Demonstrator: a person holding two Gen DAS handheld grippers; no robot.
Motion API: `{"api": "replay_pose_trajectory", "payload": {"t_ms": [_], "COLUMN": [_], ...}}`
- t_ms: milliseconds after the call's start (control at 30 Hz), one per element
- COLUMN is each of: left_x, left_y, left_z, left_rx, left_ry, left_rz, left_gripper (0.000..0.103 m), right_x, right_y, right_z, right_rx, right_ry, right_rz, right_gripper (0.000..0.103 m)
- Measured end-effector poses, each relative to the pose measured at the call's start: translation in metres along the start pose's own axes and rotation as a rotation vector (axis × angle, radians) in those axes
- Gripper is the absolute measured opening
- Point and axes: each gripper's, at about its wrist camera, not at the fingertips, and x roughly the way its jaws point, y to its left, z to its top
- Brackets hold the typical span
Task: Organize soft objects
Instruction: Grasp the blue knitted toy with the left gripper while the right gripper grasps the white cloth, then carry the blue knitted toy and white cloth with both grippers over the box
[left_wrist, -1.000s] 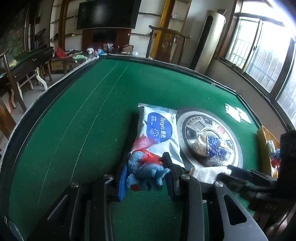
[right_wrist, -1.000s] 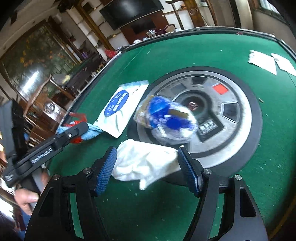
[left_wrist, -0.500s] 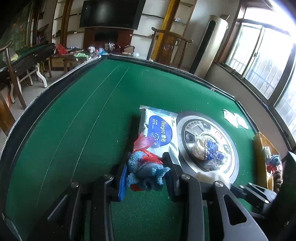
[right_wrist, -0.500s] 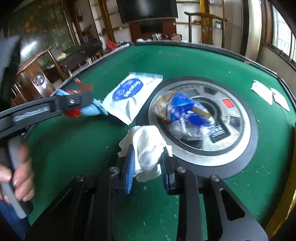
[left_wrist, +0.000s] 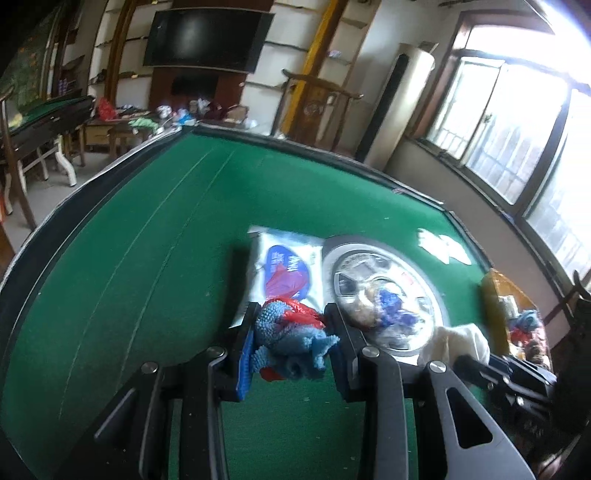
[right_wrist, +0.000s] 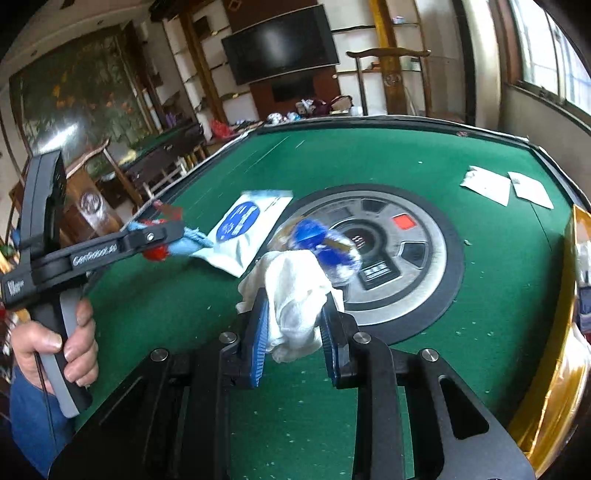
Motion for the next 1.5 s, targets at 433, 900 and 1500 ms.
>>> {"api": "replay_pose_trajectory", "payload": {"t_ms": [433,900,1500], "left_x": [0.002,0.002,0.029], "left_y": [-0.020,-0.117,-0.352], "left_z": [-0.008,-0.032,-0.069], "left_rx": [0.066,0.207,0.447], "left_ry": [-0.007,0.052,0.155], "left_rz": [-0.024,-0.239,-0.510], "left_gripper": [0.034,0.034,0.034], "right_x": [-0.035,-0.122,-0.171], "right_y": [-0.041,-0.171,-0.275], "right_z": [0.008,0.005,-0.031], "right_rx": [0.103,0.420,0.629], "right_ry": [-0.092,-0.216,-0.140], "right_rz": [-0.044,-0.319,-0.585], "right_gripper": [0.025,0.025,0.025]}}
